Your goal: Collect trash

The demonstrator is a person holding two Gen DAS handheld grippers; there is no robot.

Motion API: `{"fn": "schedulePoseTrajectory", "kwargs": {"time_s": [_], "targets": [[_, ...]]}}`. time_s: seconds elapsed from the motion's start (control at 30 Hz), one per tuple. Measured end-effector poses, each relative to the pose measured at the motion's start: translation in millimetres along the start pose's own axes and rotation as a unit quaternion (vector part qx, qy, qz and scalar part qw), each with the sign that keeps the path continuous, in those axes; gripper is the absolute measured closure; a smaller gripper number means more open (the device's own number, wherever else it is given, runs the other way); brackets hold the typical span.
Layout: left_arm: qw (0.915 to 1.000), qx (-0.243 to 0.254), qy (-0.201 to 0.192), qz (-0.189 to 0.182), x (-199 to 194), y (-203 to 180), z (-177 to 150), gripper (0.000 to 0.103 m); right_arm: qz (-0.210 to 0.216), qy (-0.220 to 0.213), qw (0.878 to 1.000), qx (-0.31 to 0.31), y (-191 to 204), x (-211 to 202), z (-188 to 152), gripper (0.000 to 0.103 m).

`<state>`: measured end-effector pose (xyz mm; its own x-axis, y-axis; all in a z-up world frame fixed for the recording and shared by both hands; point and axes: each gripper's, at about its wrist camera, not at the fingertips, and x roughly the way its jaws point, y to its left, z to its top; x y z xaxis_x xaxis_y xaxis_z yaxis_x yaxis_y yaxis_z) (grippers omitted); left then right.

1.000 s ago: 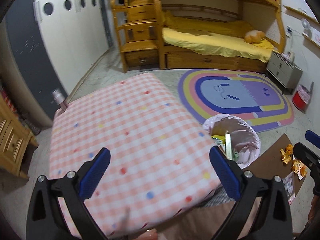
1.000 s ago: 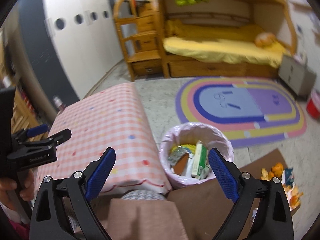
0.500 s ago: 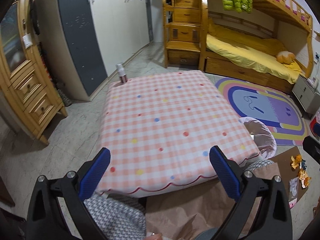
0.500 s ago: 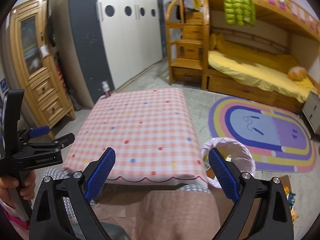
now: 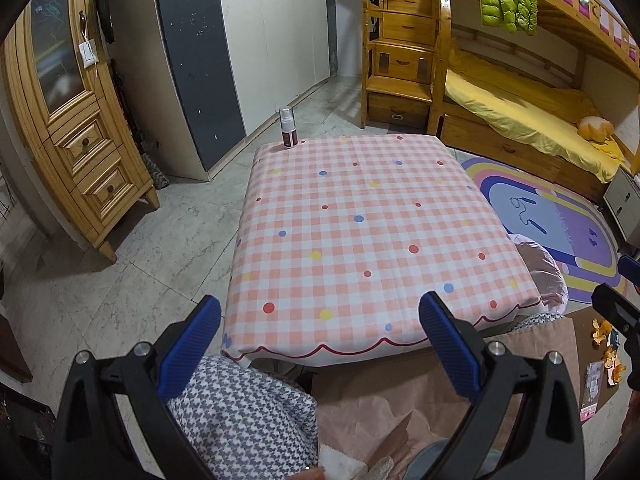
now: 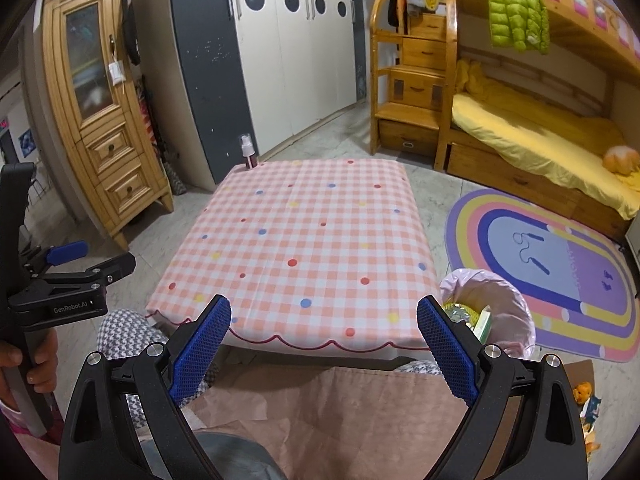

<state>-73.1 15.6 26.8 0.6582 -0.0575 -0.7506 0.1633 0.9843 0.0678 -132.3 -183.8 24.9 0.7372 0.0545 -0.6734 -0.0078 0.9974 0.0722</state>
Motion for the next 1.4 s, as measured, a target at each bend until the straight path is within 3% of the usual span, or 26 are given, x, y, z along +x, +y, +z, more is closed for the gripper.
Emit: {"fn": "schedulePoseTrajectory", "kwargs": {"time_s": [1.4], "targets": [[0.9999, 0.009, 0.01, -0.01, 9, -14, 9, 0.007, -0.008, 0.011, 1.0, 0.015, -14, 13, 1, 0.01]]}}
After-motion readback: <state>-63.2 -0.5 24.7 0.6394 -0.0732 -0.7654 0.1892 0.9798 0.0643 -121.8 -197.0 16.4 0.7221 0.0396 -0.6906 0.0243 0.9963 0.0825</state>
